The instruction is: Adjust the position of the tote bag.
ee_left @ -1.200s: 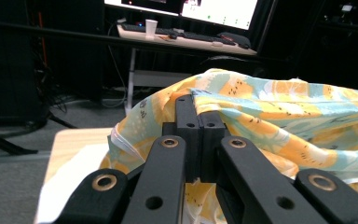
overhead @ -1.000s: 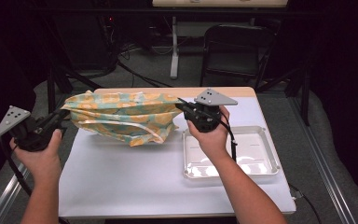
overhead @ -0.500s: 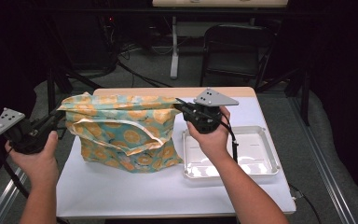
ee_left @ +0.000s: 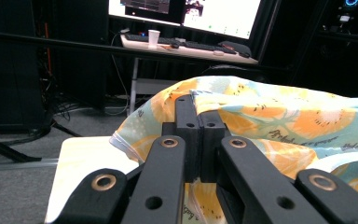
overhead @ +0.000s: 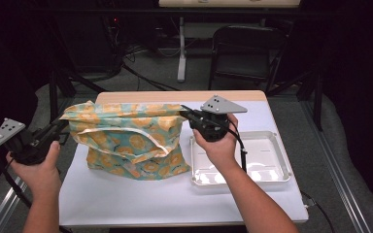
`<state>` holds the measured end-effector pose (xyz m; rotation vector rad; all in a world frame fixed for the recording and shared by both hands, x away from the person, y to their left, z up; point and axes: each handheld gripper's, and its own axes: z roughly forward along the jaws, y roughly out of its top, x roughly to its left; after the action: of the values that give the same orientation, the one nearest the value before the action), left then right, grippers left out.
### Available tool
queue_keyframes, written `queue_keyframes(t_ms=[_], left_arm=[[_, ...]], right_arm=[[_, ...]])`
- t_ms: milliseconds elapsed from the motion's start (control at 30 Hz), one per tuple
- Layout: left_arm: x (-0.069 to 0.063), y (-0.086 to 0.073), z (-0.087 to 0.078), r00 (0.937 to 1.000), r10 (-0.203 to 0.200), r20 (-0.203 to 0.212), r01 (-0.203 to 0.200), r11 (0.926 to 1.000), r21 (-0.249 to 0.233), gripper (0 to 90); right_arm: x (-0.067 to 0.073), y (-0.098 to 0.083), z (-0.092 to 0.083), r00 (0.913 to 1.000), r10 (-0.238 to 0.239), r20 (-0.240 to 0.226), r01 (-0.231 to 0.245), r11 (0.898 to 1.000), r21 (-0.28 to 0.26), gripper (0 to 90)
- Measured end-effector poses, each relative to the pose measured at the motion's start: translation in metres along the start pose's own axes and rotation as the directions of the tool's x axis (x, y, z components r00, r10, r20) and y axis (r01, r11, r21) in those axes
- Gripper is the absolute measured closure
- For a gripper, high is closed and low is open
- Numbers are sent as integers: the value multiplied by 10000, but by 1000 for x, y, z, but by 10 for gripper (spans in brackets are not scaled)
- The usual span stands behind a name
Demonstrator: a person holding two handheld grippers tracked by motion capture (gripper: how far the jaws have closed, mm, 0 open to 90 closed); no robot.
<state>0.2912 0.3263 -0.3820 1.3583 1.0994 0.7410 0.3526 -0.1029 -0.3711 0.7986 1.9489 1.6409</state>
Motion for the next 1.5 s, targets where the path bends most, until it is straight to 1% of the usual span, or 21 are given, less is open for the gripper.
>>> queue_keyframes(t_ms=[367,533,633,833,1000,1233,1500], left_arm=[[-1,-1,0,9999,113,22,-113,9999,107,900],[-3,-1,0,9996,271,-56,-270,9995,167,900],[-4,-3,1,9993,371,-105,-369,9990,247,900],[-3,-9,2,9994,327,-89,-323,9986,416,900],[-1,-14,3,9996,271,-47,-269,9983,515,895],[1,-23,4,9999,167,12,-168,9967,791,861],[3,-32,5,9999,119,-25,-116,9952,969,847]], right_arm=[[-1,-2,1,10000,53,-39,-52,9999,91,900],[-1,-4,1,9999,106,-85,-105,9999,69,900],[-1,-5,1,9999,78,-79,-76,9998,159,900],[-2,-9,3,9999,99,-47,-97,9997,223,900],[-2,-13,5,9999,123,-57,-120,9991,398,900],[-2,-22,7,9998,167,-98,-160,9975,693,900],[-1,-29,7,9996,238,-150,-225,9965,808,893]])
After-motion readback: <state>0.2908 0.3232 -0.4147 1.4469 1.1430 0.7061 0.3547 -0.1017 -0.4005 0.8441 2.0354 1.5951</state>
